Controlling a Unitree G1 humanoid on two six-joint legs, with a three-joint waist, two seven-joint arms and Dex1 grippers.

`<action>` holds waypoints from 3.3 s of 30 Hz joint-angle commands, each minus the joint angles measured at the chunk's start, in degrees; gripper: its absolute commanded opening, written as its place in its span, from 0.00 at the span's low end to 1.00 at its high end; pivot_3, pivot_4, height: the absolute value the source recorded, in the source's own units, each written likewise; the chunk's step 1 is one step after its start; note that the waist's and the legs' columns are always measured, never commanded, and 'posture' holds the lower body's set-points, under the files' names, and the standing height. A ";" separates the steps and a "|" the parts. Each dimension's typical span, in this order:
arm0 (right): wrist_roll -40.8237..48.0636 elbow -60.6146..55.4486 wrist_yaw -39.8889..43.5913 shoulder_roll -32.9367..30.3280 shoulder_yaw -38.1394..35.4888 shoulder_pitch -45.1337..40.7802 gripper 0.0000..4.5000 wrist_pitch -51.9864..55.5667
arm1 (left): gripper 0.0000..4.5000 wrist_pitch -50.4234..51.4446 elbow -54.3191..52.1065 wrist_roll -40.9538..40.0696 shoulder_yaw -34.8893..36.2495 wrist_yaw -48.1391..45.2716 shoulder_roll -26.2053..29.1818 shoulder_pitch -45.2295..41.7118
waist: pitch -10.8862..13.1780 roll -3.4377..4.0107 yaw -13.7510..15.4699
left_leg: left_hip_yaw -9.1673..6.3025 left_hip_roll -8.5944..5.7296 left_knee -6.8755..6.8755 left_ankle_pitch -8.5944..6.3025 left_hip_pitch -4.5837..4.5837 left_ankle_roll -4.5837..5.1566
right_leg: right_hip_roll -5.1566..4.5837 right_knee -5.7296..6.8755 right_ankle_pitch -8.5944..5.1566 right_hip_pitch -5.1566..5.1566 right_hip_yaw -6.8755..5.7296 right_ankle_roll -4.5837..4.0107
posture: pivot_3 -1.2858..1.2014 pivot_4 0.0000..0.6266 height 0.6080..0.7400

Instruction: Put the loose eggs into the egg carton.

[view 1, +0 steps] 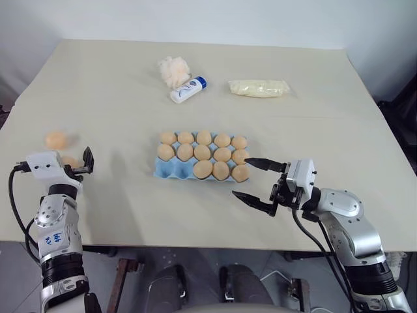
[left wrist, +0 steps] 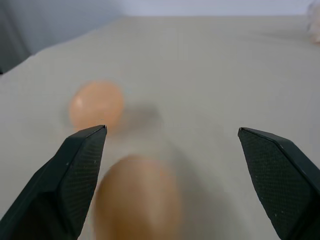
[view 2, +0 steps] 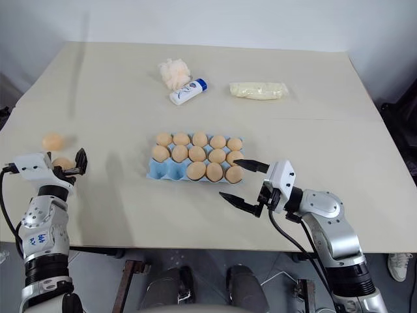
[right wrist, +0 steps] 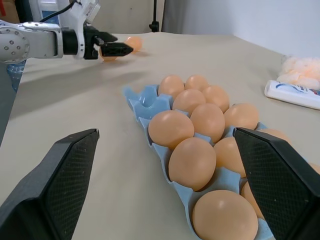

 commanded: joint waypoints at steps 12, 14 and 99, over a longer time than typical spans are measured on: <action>0.08 -1.04 0.03 -0.13 -0.67 -0.88 1.00 -1.12 | 0.95 3.26 1.58 -0.40 0.06 -0.17 1.92 -2.39 | -0.01 -0.01 0.15 | -0.01 0.01 -0.05 0.00 -0.01 -0.01 | 0.01 0.00 0.01 -0.04 -0.03 0.00 | 0.52 0.24 1.00; 0.02 -0.96 0.03 -0.04 -0.64 -0.98 1.00 -1.17 | 0.86 3.21 2.69 0.14 -0.17 0.13 2.23 -3.09 | -0.01 -0.01 0.11 | -0.01 0.00 -0.04 0.00 -0.01 -0.01 | 0.01 -0.01 0.01 -0.04 -0.02 0.00 | 0.52 0.24 1.00; 2.05 -2.02 4.60 0.63 2.79 -6.09 1.00 1.05 | 1.00 4.48 12.80 -0.44 4.45 1.11 9.98 -14.96 | -0.12 -0.20 1.40 | -0.08 0.00 -0.10 0.26 -0.08 0.06 | -0.03 0.00 0.18 -0.10 -0.15 -0.17 | 0.52 0.24 1.00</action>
